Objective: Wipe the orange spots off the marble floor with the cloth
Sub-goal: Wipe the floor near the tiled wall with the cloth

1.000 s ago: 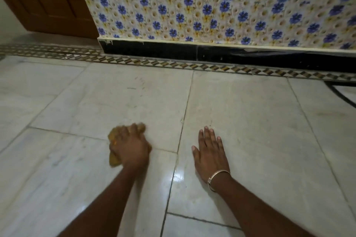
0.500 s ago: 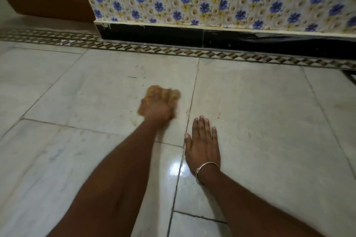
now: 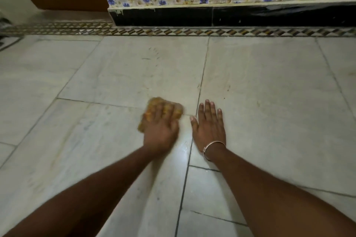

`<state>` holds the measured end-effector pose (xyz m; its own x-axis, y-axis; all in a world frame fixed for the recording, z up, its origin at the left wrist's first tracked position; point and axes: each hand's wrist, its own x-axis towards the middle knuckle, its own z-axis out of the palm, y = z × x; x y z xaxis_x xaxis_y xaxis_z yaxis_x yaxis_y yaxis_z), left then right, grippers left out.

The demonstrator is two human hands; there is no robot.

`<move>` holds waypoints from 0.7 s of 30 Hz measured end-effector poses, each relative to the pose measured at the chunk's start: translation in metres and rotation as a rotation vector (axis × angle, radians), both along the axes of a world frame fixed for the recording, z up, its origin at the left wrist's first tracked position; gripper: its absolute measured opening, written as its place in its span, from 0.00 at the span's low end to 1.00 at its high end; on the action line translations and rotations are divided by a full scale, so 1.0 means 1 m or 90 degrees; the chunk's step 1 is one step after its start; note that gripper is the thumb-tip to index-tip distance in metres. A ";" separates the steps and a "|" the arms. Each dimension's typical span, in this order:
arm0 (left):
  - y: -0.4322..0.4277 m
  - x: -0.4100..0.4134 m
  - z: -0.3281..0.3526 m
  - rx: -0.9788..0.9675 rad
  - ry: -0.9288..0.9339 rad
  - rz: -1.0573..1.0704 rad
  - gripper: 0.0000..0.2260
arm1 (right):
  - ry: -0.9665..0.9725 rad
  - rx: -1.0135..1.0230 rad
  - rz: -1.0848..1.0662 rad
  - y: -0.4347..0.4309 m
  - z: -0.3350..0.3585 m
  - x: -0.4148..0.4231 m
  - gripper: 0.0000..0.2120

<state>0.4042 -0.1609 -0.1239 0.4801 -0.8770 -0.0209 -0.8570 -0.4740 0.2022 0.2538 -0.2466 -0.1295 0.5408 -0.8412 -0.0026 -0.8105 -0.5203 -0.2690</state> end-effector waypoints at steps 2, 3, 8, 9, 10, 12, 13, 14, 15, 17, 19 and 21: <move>0.009 0.006 0.003 -0.007 -0.017 -0.094 0.27 | -0.019 0.035 0.041 0.023 0.003 0.007 0.39; 0.012 0.021 0.006 0.002 -0.025 -0.040 0.27 | -0.014 0.057 0.062 0.031 0.005 0.009 0.37; 0.087 -0.008 0.002 0.009 0.014 0.242 0.28 | 0.010 0.154 0.073 0.050 0.019 -0.031 0.31; 0.098 -0.036 0.002 -0.003 0.007 0.176 0.28 | 0.011 0.164 0.074 0.053 0.021 -0.038 0.31; 0.105 -0.058 0.002 0.002 0.019 0.086 0.28 | 0.014 0.174 0.078 0.056 0.022 -0.042 0.30; 0.107 -0.075 0.006 0.033 0.012 -0.110 0.28 | 0.017 0.203 0.078 0.072 0.025 -0.049 0.30; 0.101 -0.067 0.010 0.053 0.002 -0.160 0.28 | 0.012 0.220 0.075 0.079 0.027 -0.051 0.30; 0.102 -0.053 0.016 0.073 0.002 -0.149 0.28 | 0.009 0.234 0.077 0.091 0.031 -0.054 0.30; 0.103 -0.038 0.016 0.085 0.013 -0.090 0.28 | 0.013 0.244 0.081 0.097 0.032 -0.057 0.30; 0.125 -0.022 0.012 0.087 0.050 0.081 0.28 | 0.029 0.246 0.086 0.107 0.036 -0.065 0.31; 0.154 -0.044 0.007 0.069 0.070 0.122 0.29 | 0.030 0.231 0.074 0.109 0.038 -0.075 0.31; 0.172 -0.080 0.008 0.080 0.062 0.010 0.31 | 0.034 0.224 0.066 0.111 0.035 -0.082 0.31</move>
